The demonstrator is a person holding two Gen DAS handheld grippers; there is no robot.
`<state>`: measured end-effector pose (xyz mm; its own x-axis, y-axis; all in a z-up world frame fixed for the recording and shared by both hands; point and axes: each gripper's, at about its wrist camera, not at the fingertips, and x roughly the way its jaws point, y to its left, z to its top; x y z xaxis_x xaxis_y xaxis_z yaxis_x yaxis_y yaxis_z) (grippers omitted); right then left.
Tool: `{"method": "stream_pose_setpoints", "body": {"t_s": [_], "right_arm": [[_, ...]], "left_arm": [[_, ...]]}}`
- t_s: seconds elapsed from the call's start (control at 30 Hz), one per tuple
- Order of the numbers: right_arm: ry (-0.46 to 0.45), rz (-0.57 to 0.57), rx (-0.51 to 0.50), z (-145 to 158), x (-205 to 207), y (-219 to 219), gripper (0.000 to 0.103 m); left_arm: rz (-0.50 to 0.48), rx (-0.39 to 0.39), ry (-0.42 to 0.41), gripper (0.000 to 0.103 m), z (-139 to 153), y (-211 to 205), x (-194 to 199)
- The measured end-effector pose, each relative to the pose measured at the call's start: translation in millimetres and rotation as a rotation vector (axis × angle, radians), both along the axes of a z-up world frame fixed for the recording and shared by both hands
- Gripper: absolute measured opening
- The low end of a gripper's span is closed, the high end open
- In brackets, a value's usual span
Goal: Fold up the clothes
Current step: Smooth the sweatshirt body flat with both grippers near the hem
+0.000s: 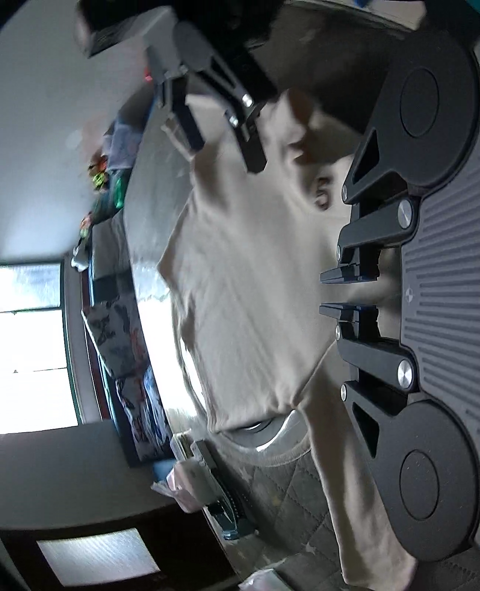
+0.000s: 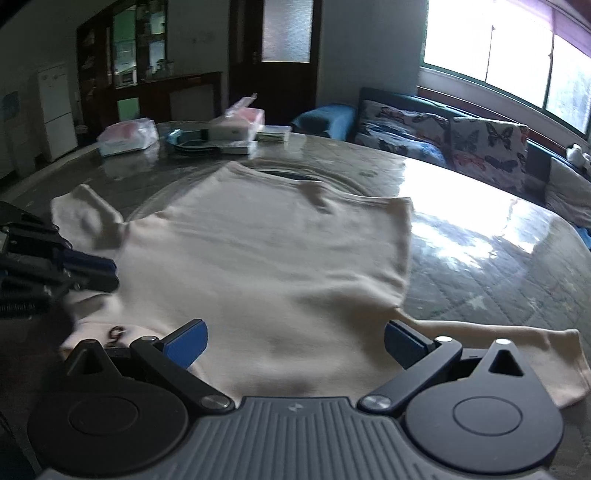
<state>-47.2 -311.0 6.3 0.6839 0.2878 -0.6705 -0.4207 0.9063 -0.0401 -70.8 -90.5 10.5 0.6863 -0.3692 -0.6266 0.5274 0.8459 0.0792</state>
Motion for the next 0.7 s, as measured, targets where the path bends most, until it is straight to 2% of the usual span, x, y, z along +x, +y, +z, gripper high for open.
{"method": "stream_pose_setpoints", "body": {"t_s": [0.1, 0.17, 0.37, 0.5, 0.57, 0.7], "right_arm": [[0.014, 0.02, -0.013, -4.2, -4.3, 7.6, 0.103], [0.015, 0.036, -0.037, -6.8, -9.1, 11.2, 0.103], [0.02, 0.061, -0.069, -9.2, -19.6, 13.2, 0.103], [0.026, 0.048, -0.059, -8.3, -23.2, 7.3, 0.103], [0.013, 0.03, -0.053, -4.0, -25.4, 1.8, 0.103], [0.003, -0.01, -0.049, -1.0, -28.1, -9.4, 0.103]], "left_arm": [[-0.017, 0.006, -0.013, 0.012, -1.4, -0.6, -6.7], [-0.029, 0.015, -0.02, 0.017, 0.0, -0.5, -10.7], [-0.069, 0.048, -0.009, 0.019, 1.2, -1.2, -11.8], [-0.103, 0.078, -0.008, 0.02, 4.0, -3.2, -15.7], [-0.104, 0.094, -0.007, 0.024, 8.1, -1.8, -15.9], [-0.097, 0.125, -0.027, 0.026, 24.1, 4.1, -16.5]]}}
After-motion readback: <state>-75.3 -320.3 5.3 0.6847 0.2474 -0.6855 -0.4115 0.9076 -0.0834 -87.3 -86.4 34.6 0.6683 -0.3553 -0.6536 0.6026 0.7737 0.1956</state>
